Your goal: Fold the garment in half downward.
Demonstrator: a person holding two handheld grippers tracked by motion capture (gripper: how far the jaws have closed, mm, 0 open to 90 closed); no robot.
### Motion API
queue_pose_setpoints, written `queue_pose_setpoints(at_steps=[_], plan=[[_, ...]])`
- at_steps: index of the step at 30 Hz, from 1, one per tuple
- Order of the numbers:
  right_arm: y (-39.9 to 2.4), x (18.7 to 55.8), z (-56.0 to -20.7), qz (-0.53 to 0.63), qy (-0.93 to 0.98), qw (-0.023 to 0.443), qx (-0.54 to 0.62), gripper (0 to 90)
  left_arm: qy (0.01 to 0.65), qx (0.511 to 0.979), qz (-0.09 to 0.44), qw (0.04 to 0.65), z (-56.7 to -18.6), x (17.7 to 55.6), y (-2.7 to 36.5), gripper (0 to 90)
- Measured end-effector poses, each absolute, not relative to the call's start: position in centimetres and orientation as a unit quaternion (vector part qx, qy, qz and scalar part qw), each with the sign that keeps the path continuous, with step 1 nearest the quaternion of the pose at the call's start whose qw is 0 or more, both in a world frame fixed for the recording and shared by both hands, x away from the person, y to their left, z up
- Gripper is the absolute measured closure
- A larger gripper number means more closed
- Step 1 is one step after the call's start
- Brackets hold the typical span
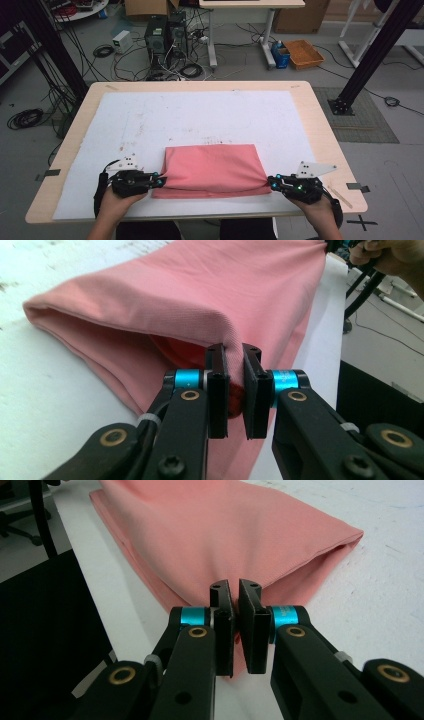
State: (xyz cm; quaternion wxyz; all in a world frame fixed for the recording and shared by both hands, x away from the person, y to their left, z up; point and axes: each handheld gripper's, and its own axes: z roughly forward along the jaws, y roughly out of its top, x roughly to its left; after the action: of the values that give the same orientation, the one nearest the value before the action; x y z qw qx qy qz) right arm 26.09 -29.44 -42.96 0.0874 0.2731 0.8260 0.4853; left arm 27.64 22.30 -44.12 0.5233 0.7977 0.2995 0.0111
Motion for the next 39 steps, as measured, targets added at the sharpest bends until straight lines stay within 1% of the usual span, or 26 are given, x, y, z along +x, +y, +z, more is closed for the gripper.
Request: queue_pose_setpoints(at_steps=[5,9,10,11,12,13,14,16,17,19,20,22,24,28,32,33,34,37,38,39], plan=[[-29.3,25.7,-43.3,0.481,0.827,0.083,0.278,85.6,0.314,0.801,0.019,0.509,-44.7,27.3,22.8,82.7],[-29.2,25.5,-44.3,0.473,0.828,0.076,0.293,84.8,0.322,0.803,0.021,0.501,-45.3,26.9,23.1,82.5],[-29.2,25.5,-44.7,0.471,0.827,0.078,0.295,82.8,0.322,0.804,0.026,0.500,-45.2,26.7,23.0,82.3],[-29.2,25.4,-45.0,0.465,0.829,0.077,0.301,79.0,0.325,0.805,0.030,0.496,-45.1,26.7,22.9,81.6],[-29.3,25.4,-45.1,0.461,0.829,0.079,0.307,72.4,0.326,0.806,0.030,0.492,-45.1,26.7,22.9,79.9],[-29.4,25.4,-45.2,0.462,0.826,0.084,0.312,66.9,0.330,0.806,0.036,0.490,-45.0,26.7,22.9,74.6],[-29.6,25.3,-45.0,0.463,0.824,0.094,0.313,61.9,0.338,0.803,0.043,0.489,-44.9,26.7,22.9,66.9],[-29.9,25.4,-44.3,0.478,0.811,0.116,0.317,47.4,0.348,0.797,0.058,0.490,-44.4,26.8,23.1,51.0],[-30.1,25.5,-43.9,0.488,0.803,0.123,0.320,42.5,0.347,0.794,0.065,0.495,-44.2,26.8,23.2,44.3],[-30.4,26.0,-43.2,0.498,0.794,0.135,0.322,37.5,0.346,0.791,0.088,0.497,-43.5,27.0,23.2,34.8],[-30.5,26.3,-42.9,0.501,0.790,0.140,0.324,34.5,0.348,0.788,0.091,0.499,-43.1,27.2,23.2,31.9],[-30.4,27.1,-42.3,0.502,0.786,0.147,0.331,33.1,0.345,0.786,0.099,0.503,-42.5,27.9,23.2,31.1],[-30.2,27.8,-41.9,0.503,0.784,0.154,0.330,32.2,0.343,0.780,0.095,0.514,-42.3,29.0,23.2,31.0],[-29.8,29.3,-41.3,0.503,0.782,0.158,0.334,32.1,0.363,0.775,0.089,0.509,-42.4,31.7,22.9,31.0],[-28.3,32.5,-41.1,0.480,0.791,0.153,0.348,34.3,0.395,0.777,0.092,0.481,-42.9,34.8,22.3,31.1],[-27.7,33.5,-41.2,0.473,0.795,0.145,0.350,37.4,0.400,0.779,0.094,0.473,-42.9,35.4,22.1,31.0],[-27.0,34.5,-41.3,0.463,0.800,0.147,0.351,38.3,0.406,0.780,0.095,0.467,-43.0,35.9,21.9,31.1],[-25.4,37.4,-42.1,0.426,0.816,0.133,0.368,41.2,0.414,0.782,0.085,0.458,-43.4,37.3,21.4,32.2],[-25.4,37.4,-42.1,0.426,0.816,0.133,0.368,41.2,0.414,0.782,0.085,0.458,-43.4,37.3,21.4,32.4],[-25.1,38.1,-42.5,0.412,0.820,0.136,0.373,42.7,0.421,0.785,0.080,0.448,-43.9,37.8,21.3,32.4]])
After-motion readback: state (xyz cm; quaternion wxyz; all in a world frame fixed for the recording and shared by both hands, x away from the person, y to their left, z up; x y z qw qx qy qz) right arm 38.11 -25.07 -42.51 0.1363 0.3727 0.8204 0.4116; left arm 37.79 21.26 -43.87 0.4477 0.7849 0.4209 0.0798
